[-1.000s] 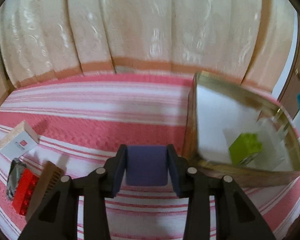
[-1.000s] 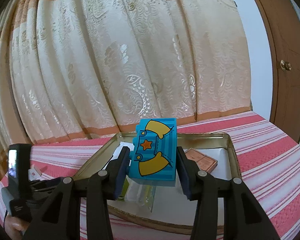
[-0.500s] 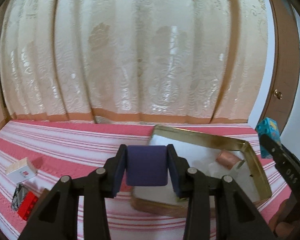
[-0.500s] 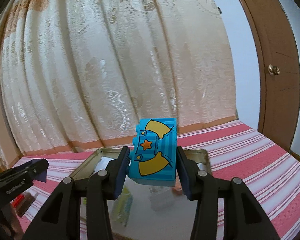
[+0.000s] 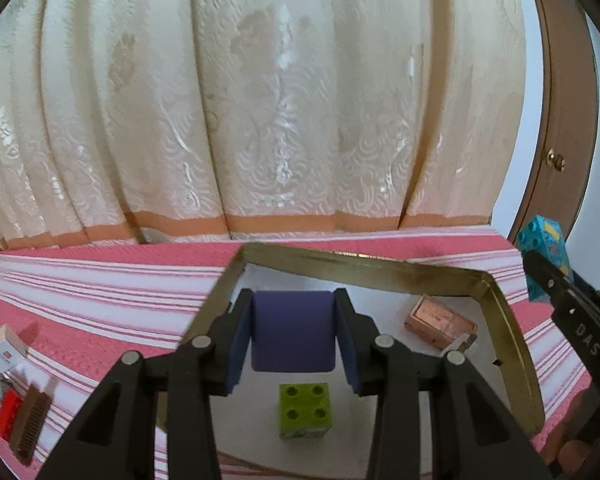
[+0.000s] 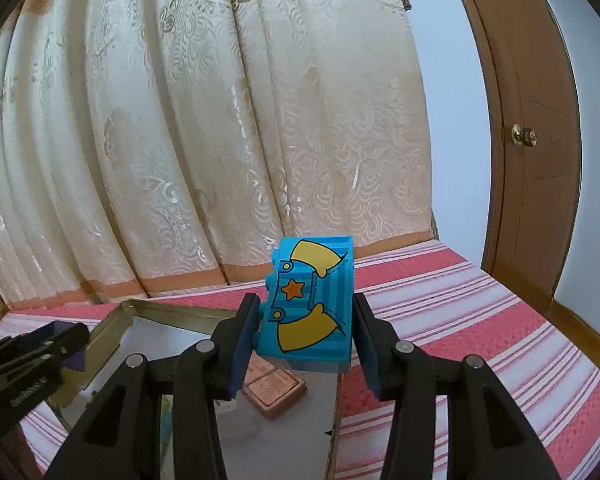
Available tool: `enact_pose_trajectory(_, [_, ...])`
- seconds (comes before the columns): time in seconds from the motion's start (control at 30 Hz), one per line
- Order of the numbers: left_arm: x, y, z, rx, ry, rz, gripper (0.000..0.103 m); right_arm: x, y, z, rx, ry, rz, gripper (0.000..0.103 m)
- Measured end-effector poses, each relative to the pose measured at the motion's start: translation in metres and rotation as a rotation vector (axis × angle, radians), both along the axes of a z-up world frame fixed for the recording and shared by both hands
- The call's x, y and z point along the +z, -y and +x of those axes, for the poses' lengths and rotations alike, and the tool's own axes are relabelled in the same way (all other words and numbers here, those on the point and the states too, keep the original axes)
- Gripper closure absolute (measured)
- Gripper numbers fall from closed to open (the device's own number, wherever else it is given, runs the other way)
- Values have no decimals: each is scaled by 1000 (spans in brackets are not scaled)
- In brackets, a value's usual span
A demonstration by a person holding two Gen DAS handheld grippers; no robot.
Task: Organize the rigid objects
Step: 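Lower and open both tools, releasing the purple cube and blue block into the tray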
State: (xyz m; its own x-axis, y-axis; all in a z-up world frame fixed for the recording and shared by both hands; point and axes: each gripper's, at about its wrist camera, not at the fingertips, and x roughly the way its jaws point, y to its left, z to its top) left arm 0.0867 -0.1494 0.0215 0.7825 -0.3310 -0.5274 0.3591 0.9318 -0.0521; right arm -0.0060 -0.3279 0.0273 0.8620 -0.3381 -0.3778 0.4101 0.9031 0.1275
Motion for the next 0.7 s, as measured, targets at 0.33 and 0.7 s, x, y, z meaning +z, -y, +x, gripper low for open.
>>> enact_pose_trajectory(0.33, [-23, 1, 15, 49, -52, 64, 64, -20, -6, 18, 19, -153, 27, 55])
enact_pose_trajectory(0.7, [-38, 0, 23, 72, -94, 135, 64, -33, -7, 26, 61, -208, 69, 54])
